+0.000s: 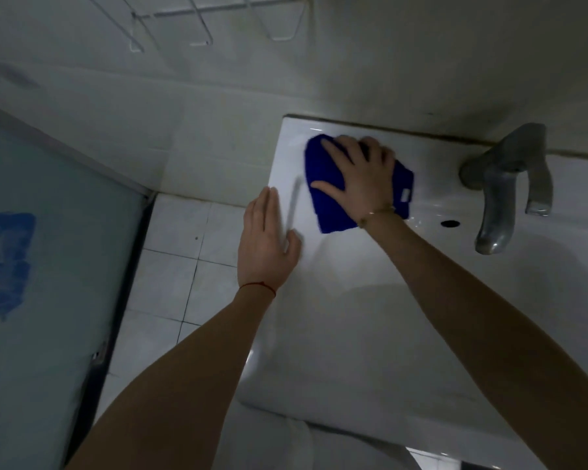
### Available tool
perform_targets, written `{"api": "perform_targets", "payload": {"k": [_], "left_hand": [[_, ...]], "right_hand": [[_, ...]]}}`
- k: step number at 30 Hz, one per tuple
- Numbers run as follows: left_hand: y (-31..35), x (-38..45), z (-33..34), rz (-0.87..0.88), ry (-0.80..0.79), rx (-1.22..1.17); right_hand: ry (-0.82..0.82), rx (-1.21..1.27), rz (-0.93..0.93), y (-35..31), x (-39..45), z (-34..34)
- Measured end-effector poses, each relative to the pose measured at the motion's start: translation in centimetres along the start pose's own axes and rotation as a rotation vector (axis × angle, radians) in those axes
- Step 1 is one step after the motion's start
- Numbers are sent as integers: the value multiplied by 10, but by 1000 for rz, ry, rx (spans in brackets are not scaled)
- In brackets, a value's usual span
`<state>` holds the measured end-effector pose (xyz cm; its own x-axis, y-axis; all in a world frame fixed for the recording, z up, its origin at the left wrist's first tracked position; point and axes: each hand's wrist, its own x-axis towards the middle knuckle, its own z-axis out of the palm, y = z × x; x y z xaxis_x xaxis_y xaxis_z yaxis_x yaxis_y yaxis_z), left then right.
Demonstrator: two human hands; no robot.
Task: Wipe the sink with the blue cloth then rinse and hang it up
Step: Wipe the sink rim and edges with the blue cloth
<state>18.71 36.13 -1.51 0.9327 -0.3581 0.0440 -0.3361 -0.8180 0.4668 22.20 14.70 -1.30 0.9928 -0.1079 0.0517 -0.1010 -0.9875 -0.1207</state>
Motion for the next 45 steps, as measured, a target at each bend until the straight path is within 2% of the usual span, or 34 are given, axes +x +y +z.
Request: {"api": "perform_targets", "payload": {"k": [2,5,10,18,21,26,29,34,37,41,45], "left_hand": [[0,-1,0,-33,9,9],[-1,-1,-1,-22,12,0],[0,0,0,-21,-4,-10],[0,-1,2,-20,11,-4],[1,-2,0,-6,8,-1],[4,-1,-1,-10,3,5],[6,-1,-1,-1,0,6],[3,-1,0,8,12,-2],[2,-2,-1,10,14,-13],[4,-1,-3,0,6,-11],[6,-1,-4,4,11,-6]], "right_hand": [[-26,3,-62,-12,8,0],[28,-4,-112,12,-5,3],[71,-23,32,63,-34,4],[-21,5,-68,-6,9,2],[16,-16,-75,21,-9,4],[93,-34,59,72,-41,3],[71,-7,69,52,-26,0],[-29,1,-62,-4,9,2],[-17,-8,-112,14,1,2],[80,-52,-5,70,-34,3],[92,-20,80,65,-33,1]]}}
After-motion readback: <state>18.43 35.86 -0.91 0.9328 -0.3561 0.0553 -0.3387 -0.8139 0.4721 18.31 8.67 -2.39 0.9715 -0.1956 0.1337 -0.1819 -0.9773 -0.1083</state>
